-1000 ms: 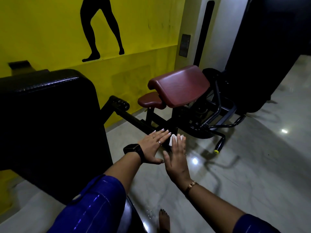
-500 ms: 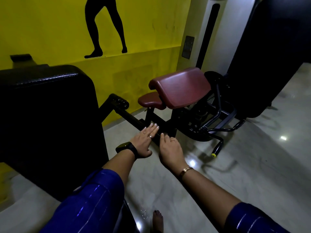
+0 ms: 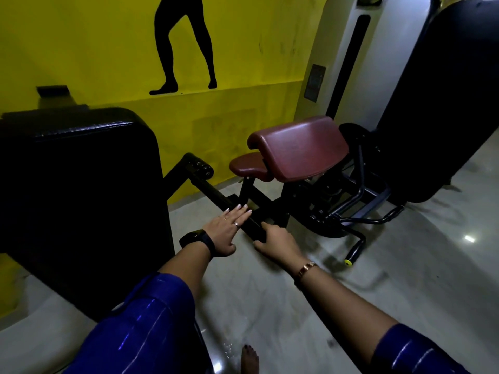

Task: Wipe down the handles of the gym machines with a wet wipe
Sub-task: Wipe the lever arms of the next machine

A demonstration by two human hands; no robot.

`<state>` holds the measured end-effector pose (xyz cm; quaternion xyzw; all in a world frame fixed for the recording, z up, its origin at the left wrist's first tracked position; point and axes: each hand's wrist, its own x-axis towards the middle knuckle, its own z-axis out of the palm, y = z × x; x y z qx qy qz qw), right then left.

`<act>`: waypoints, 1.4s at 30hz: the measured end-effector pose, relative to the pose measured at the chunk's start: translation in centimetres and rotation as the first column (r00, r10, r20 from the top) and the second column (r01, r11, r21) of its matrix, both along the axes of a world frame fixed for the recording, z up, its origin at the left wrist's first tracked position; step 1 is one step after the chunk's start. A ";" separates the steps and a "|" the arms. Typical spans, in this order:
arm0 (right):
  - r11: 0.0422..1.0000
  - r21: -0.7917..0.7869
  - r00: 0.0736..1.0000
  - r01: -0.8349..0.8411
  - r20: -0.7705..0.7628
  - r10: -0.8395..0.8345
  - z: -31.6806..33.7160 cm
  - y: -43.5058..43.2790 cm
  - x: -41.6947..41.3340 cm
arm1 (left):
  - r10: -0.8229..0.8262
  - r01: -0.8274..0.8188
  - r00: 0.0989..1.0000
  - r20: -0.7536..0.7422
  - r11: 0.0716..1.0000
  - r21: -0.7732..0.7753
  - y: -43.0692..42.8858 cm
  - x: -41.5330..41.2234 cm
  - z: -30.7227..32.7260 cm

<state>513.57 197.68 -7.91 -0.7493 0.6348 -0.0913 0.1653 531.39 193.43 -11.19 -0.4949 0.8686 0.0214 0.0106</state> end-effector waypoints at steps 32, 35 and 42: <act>0.972 0.080 0.973 0.223 0.046 -0.227 0.3 -4.4 1.6 | 0.022 -0.018 0.979 -0.203 1.000 0.022 -5.5 0.1 -0.5; 0.987 0.042 0.986 0.157 0.040 -0.159 0.1 -5.4 3.0 | 0.023 -0.022 0.967 -0.255 1.000 0.007 -5.5 0.2 -0.8; 0.956 -0.176 0.971 -0.236 -0.084 0.224 0.3 -3.1 0.2 | 0.041 -0.032 0.947 -0.318 0.999 0.032 -5.5 0.4 -0.8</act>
